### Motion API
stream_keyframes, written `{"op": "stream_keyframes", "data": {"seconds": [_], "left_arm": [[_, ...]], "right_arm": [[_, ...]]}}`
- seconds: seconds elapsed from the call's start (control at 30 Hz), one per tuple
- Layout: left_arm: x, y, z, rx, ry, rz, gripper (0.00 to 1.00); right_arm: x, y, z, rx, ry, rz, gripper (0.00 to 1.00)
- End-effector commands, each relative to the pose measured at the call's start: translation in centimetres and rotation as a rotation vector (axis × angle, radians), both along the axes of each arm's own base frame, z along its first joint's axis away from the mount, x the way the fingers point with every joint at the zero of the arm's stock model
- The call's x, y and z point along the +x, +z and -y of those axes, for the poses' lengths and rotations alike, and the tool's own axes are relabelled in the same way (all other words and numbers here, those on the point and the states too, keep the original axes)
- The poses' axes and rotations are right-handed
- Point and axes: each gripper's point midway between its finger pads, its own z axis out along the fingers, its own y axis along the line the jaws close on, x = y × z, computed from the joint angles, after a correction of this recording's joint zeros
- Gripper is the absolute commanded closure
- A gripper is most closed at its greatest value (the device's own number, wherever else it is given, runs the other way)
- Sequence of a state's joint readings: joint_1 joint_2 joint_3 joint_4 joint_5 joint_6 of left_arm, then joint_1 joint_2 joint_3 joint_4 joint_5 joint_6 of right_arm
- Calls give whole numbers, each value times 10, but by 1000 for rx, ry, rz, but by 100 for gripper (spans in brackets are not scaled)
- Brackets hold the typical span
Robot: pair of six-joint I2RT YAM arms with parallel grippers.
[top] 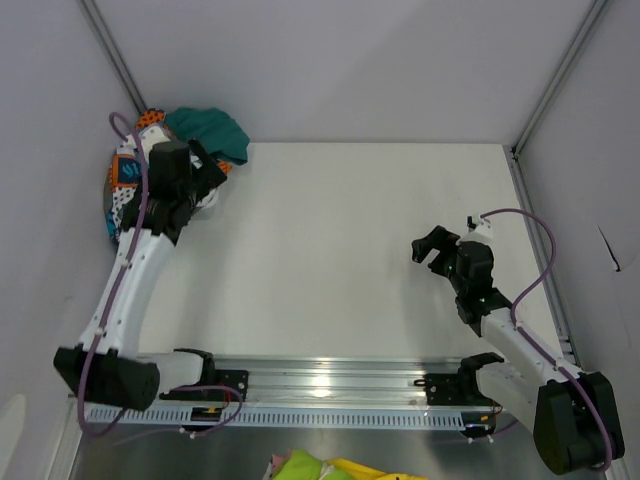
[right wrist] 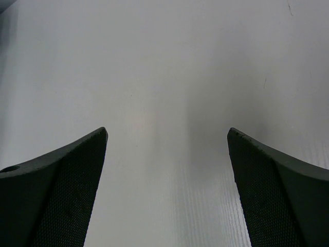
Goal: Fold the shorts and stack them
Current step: Grab the shorts from the pile
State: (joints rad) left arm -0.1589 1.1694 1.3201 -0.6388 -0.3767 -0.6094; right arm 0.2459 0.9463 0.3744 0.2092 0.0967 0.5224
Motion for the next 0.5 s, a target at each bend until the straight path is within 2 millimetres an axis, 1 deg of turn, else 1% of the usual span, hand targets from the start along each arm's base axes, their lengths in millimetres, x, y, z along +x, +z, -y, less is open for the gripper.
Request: {"op": "stream_keyframes", "data": {"seconds": [0.0, 0.03, 0.07, 0.1, 0.13, 0.17, 0.2, 0.23, 0.27, 0.3, 0.33, 0.37, 0.4, 0.43, 0.47], "left_arm": [[30, -44, -8, 8, -40, -203, 1], [43, -33, -11, 8, -27, -187, 1], [49, -45, -16, 9, -14, -234, 1], [61, -72, -23, 10, 4, -315, 1], [72, -66, -26, 3, 12, -312, 1], [77, -78, -29, 0, 25, -345, 1], [85, -80, -36, -5, 47, -352, 1], [96, -96, -38, -12, 55, -392, 2], [101, -105, -38, -12, 61, -414, 2], [107, -104, -56, -20, 102, -410, 3], [111, -120, -59, -19, 107, -452, 4], [118, -115, -64, -10, 122, -436, 4], [121, -118, -70, -5, 136, -441, 4], [123, -123, -73, -1, 140, -451, 4], [126, -136, -76, -2, 144, -476, 5]], "right_arm": [[10, 25, -6, 7, 24, 79, 1], [10, 25, -9, 8, 37, 81, 1], [10, 26, -10, 11, 41, 85, 1], [10, 26, -10, 12, 44, 85, 1], [10, 26, -11, 12, 47, 83, 1], [10, 27, -11, 14, 49, 86, 1], [9, 27, -11, 13, 52, 86, 0], [9, 26, -11, 13, 52, 86, 1], [9, 27, -12, 12, 54, 87, 0], [9, 27, -12, 12, 57, 86, 1], [9, 27, -12, 15, 58, 87, 1], [9, 28, -13, 16, 61, 88, 1], [9, 28, -13, 15, 61, 90, 1], [8, 29, -13, 16, 63, 93, 1], [8, 29, -13, 15, 63, 93, 0]]}}
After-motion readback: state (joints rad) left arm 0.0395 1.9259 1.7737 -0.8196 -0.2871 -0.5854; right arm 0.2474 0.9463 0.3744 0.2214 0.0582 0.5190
